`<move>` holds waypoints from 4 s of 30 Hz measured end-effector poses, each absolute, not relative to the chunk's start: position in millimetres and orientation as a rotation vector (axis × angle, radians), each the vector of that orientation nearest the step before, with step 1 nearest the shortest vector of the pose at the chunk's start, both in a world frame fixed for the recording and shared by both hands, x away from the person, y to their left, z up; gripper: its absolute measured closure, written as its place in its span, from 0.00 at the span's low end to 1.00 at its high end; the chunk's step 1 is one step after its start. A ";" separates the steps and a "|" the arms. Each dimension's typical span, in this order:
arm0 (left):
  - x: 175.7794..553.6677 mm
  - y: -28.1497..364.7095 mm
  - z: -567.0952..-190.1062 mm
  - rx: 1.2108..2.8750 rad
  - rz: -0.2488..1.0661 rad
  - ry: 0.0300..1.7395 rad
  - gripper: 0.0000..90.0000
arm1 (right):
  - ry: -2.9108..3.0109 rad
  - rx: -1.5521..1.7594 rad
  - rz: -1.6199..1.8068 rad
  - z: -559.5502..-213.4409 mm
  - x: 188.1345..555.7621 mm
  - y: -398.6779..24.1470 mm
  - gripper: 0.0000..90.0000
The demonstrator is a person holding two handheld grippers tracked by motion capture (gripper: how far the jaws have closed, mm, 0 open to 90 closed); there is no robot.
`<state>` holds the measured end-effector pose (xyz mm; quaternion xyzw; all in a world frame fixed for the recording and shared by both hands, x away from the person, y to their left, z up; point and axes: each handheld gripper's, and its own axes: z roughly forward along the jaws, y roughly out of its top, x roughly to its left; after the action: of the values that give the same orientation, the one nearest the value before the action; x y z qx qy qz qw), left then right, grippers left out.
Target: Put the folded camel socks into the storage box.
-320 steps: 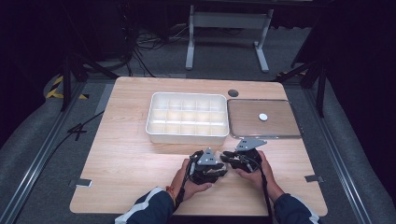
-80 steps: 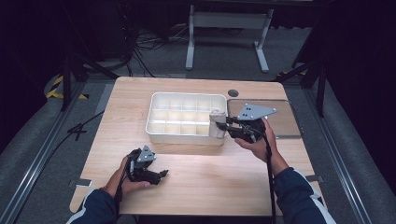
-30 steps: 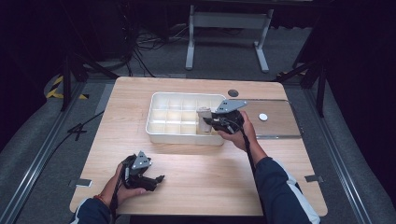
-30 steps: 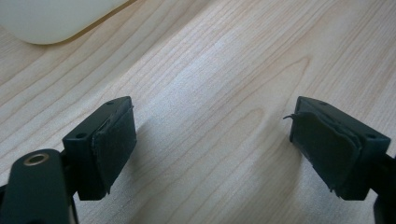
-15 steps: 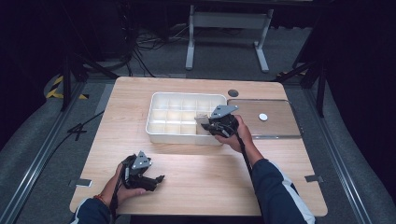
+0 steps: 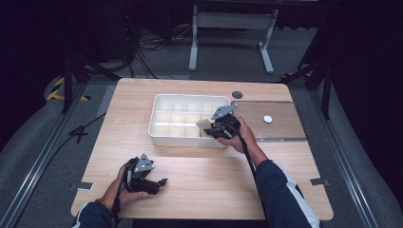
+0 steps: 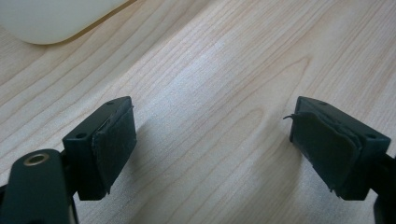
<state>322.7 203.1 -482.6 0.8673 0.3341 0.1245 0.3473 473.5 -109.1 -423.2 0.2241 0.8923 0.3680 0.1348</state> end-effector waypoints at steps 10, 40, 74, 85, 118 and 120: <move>322.7 203.1 -482.6 2.250 0.324 0.866 0.16 | 2.670 0.723 0.971 -422.2 480.1 -103.4 0.68; 322.3 202.8 -482.7 2.244 0.330 0.874 0.16 | 2.662 0.814 0.994 -403.4 491.4 -99.1 0.77; 322.1 202.8 -483.0 2.242 0.334 0.875 0.16 | 2.827 0.752 0.622 -420.9 499.8 -80.4 0.90; 322.1 202.9 -483.0 2.244 0.335 0.874 0.16 | 2.835 0.754 0.622 -421.9 500.6 -80.3 0.90; 322.3 203.2 -482.2 2.251 0.335 0.871 0.16 | 2.774 0.700 0.752 -407.1 484.0 -95.3 0.87; 322.1 203.0 -482.4 2.248 0.330 0.876 0.16 | 2.760 0.698 0.759 -405.7 482.1 -95.9 0.87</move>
<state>322.1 203.0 -482.4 0.8663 0.3374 0.1270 0.3459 482.1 -95.9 -405.7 0.2358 0.9323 0.2565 0.0973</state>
